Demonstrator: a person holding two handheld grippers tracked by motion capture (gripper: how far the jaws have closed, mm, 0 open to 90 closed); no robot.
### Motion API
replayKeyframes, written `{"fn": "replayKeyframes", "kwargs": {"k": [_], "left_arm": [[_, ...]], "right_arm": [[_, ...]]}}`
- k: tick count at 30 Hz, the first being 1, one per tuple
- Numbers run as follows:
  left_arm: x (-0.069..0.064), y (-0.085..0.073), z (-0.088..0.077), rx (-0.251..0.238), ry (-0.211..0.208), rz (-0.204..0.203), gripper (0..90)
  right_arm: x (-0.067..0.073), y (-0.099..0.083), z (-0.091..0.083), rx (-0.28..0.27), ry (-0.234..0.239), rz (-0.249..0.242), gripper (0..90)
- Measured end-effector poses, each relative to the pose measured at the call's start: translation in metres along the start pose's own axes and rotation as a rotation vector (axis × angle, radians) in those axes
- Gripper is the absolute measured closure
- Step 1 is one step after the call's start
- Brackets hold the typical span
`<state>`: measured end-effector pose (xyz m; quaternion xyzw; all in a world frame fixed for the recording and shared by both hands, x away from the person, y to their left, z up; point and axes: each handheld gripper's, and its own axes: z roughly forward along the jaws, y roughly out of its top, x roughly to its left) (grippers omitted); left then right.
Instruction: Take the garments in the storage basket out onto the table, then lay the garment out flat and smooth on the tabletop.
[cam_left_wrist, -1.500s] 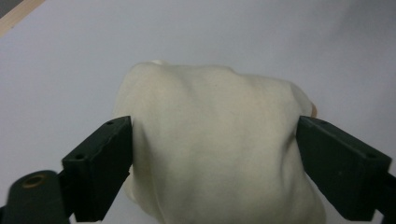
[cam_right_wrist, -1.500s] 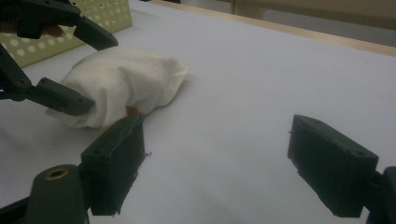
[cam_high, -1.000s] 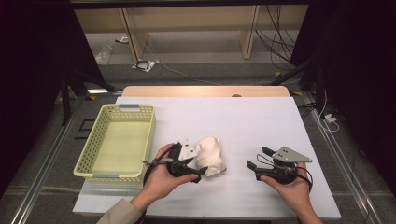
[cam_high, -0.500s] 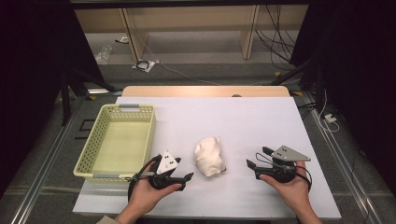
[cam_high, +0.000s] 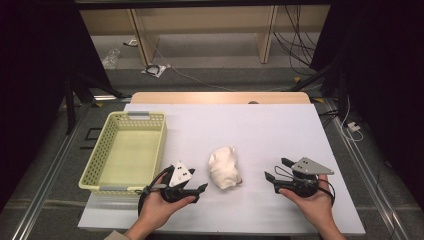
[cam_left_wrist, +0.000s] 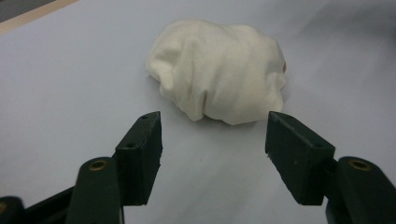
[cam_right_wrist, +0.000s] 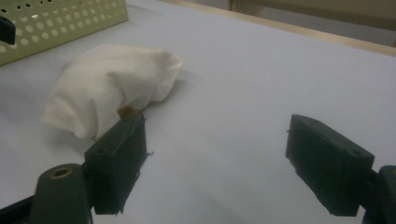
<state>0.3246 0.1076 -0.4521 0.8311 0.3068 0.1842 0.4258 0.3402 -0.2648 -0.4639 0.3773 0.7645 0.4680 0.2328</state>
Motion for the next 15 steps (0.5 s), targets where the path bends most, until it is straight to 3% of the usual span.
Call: {"fn": "replayKeyframes", "kwargs": {"k": [8, 13, 15], "left_arm": [[0.000, 0.000, 0.002, 0.007, 0.004, 0.001, 41.3], [-0.005, 0.001, 0.005, 0.020, -0.002, 0.013, 48.1], [-0.007, 0.002, 0.007, 0.030, -0.005, 0.025, 51.3]], "right_arm": [[0.007, 0.006, 0.002, -0.011, 0.042, -0.016, 28.5], [0.026, 0.014, 0.011, 0.016, 0.131, -0.051, 45.3], [0.036, 0.017, 0.018, 0.034, 0.178, -0.100, 53.4]]}}
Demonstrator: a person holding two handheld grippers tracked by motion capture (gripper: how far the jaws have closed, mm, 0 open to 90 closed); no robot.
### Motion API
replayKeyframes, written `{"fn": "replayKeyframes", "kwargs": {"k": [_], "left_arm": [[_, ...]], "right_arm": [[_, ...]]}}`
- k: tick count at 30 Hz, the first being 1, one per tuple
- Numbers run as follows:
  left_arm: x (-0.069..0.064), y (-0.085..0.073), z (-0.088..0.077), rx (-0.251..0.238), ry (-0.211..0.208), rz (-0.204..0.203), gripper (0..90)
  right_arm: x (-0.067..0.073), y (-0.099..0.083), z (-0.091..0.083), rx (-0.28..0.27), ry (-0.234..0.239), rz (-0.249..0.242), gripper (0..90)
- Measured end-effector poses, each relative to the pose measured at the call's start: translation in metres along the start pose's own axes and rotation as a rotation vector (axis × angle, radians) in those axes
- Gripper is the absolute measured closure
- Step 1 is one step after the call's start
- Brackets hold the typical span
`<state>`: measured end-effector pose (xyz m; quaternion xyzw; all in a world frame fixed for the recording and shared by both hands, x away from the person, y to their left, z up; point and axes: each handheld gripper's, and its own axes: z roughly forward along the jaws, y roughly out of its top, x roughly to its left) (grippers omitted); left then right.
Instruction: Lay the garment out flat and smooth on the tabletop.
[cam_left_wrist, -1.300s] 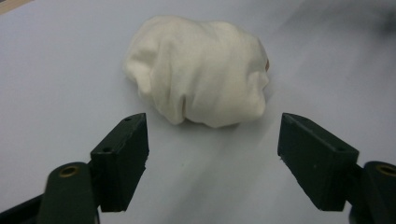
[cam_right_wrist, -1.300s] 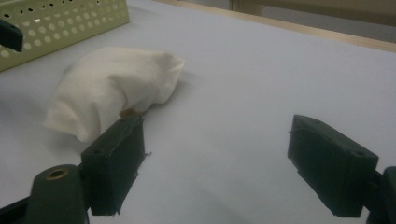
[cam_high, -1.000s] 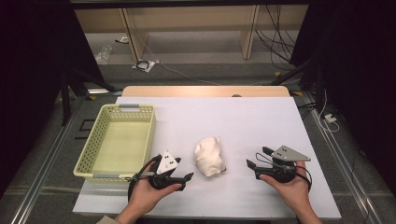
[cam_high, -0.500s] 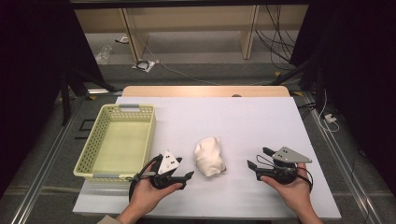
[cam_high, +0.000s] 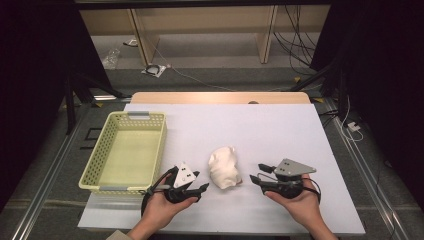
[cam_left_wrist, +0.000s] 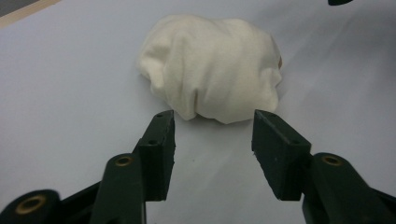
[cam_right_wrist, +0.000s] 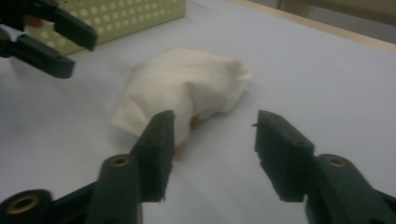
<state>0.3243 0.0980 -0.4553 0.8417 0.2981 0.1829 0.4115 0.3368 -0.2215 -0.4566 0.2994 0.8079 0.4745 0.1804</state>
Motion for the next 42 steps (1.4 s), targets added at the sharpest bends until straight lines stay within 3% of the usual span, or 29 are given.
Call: {"fn": "replayKeyframes", "kwargs": {"k": [3, 6, 11, 17, 21, 24, 28, 32, 35, 39, 42], "left_arm": [[-0.002, 0.004, 0.004, 0.012, 0.001, 0.016, 55.2], [-0.005, 0.005, 0.007, 0.027, -0.001, 0.025, 57.5], [-0.008, 0.005, 0.012, 0.045, -0.010, 0.036, 60.1], [-0.008, 0.005, 0.017, 0.055, -0.020, 0.037, 60.6], [-0.008, 0.006, 0.019, 0.054, -0.019, 0.039, 60.4], [-0.008, 0.007, 0.021, 0.055, -0.017, 0.041, 60.0], [-0.007, 0.007, 0.022, 0.061, -0.015, 0.048, 59.4], [-0.006, 0.006, 0.024, 0.059, -0.008, 0.039, 57.1], [-0.005, 0.007, 0.027, 0.069, 0.005, 0.060, 51.4], [-0.007, 0.010, 0.039, 0.090, 0.025, 0.086, 43.3], [-0.010, 0.016, 0.052, 0.112, 0.045, 0.131, 40.4]], "right_arm": [[0.011, 0.005, 0.012, 0.035, 0.045, -0.056, 60.9], [0.020, 0.010, 0.024, 0.052, 0.082, -0.096, 62.4], [0.031, 0.021, 0.036, 0.047, 0.091, -0.146, 62.4], [0.038, 0.024, 0.058, 0.149, 0.074, -0.220, 61.1], [0.038, 0.025, 0.068, 0.213, 0.024, -0.252, 75.8], [0.037, 0.025, 0.071, 0.253, 0.018, -0.264, 88.6], [0.037, 0.030, 0.069, 0.254, 0.037, -0.235, 90.0], [0.032, 0.036, 0.060, 0.187, 0.045, -0.181, 90.0], [0.022, 0.045, 0.048, 0.106, 0.052, -0.075, 90.0], [0.009, 0.046, 0.039, 0.050, 0.034, 0.021, 90.0], [0.007, 0.044, 0.038, 0.051, 0.032, 0.041, 90.0]]}}
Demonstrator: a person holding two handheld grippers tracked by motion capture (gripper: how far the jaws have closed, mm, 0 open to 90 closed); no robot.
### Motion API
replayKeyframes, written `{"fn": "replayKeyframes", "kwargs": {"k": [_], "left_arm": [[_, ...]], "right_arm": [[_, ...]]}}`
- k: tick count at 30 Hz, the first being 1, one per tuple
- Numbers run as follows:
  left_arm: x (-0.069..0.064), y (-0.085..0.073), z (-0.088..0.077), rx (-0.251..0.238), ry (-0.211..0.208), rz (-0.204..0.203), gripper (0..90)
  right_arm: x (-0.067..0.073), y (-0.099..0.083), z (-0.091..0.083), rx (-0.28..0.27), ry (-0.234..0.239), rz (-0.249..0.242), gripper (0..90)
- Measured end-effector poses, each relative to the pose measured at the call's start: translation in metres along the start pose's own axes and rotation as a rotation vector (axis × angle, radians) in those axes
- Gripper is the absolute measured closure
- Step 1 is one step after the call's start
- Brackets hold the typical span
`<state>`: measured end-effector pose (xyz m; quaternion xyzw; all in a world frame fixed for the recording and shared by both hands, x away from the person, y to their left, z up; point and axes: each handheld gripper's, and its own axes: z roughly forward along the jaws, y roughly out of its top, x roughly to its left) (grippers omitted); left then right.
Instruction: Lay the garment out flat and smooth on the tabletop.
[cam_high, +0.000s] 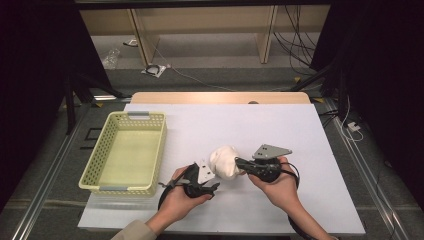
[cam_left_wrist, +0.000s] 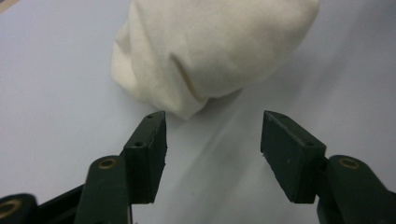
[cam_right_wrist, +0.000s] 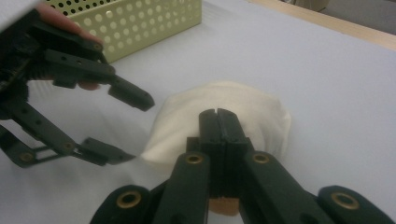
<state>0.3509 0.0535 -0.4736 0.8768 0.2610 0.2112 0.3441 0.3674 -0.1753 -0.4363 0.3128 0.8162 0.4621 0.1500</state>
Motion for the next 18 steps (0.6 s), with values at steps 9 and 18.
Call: {"fn": "replayKeyframes", "kwargs": {"k": [9, 18], "left_arm": [[0.009, 0.021, 0.014, 0.024, 0.068, 0.036, 86.4], [0.017, 0.045, -0.022, -0.017, 0.016, 0.043, 88.7]], "right_arm": [[-0.004, 0.001, -0.006, -0.012, 0.001, 0.047, 90.0], [-0.024, 0.003, -0.023, -0.042, -0.058, 0.101, 90.0]]}}
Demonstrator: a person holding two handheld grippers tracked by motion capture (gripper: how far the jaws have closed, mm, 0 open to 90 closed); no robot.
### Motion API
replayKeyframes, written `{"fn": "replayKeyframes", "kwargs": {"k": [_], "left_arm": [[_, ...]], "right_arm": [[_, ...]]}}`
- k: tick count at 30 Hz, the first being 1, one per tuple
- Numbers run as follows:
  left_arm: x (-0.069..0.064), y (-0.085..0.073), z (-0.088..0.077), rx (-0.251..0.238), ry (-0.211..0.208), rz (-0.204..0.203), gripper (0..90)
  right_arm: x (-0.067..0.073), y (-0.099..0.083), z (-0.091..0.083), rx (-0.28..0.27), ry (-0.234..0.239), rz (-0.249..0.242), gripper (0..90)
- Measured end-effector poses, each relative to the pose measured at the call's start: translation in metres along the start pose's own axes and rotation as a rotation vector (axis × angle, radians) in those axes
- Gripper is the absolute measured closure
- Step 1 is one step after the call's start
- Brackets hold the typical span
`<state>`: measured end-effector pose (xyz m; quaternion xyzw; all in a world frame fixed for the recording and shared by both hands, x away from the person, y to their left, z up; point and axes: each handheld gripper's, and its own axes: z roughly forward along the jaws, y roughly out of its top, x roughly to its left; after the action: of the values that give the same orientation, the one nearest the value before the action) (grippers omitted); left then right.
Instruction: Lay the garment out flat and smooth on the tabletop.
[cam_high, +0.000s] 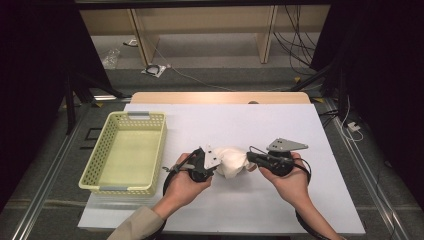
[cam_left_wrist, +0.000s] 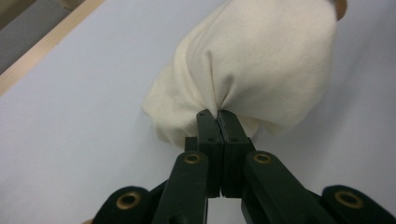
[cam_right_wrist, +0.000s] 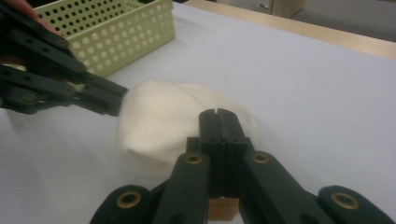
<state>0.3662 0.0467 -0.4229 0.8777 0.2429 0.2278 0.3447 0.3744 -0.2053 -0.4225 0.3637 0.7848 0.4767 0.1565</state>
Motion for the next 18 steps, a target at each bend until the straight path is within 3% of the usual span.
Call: {"fn": "replayKeyframes", "kwargs": {"k": [3, 5, 7, 10, 13, 16, 18], "left_arm": [[0.002, 0.005, 0.000, -0.008, -0.004, -0.003, 89.2], [0.002, 0.008, 0.004, -0.006, -0.027, -0.017, 89.4], [0.000, 0.009, 0.013, 0.015, -0.022, 0.002, 89.4], [-0.003, 0.011, 0.026, 0.036, -0.021, 0.016, 89.3], [-0.001, 0.014, 0.035, 0.032, -0.011, 0.002, 89.3], [0.002, 0.017, 0.042, 0.038, 0.003, 0.003, 89.2], [0.003, 0.018, 0.046, 0.039, 0.009, -0.001, 89.2]], "right_arm": [[-0.007, -0.001, -0.003, 0.014, -0.042, 0.007, 90.0], [-0.012, -0.006, 0.000, 0.063, -0.087, -0.008, 90.0], [-0.016, -0.011, 0.004, 0.085, -0.094, 0.003, 90.0], [-0.015, -0.016, 0.013, 0.146, -0.127, -0.056, 85.4], [-0.010, -0.013, 0.010, 0.127, -0.184, -0.132, 73.6], [0.001, -0.005, 0.000, 0.070, -0.152, -0.217, 71.0], [0.011, -0.003, -0.001, 0.075, -0.080, -0.263, 68.5]]}}
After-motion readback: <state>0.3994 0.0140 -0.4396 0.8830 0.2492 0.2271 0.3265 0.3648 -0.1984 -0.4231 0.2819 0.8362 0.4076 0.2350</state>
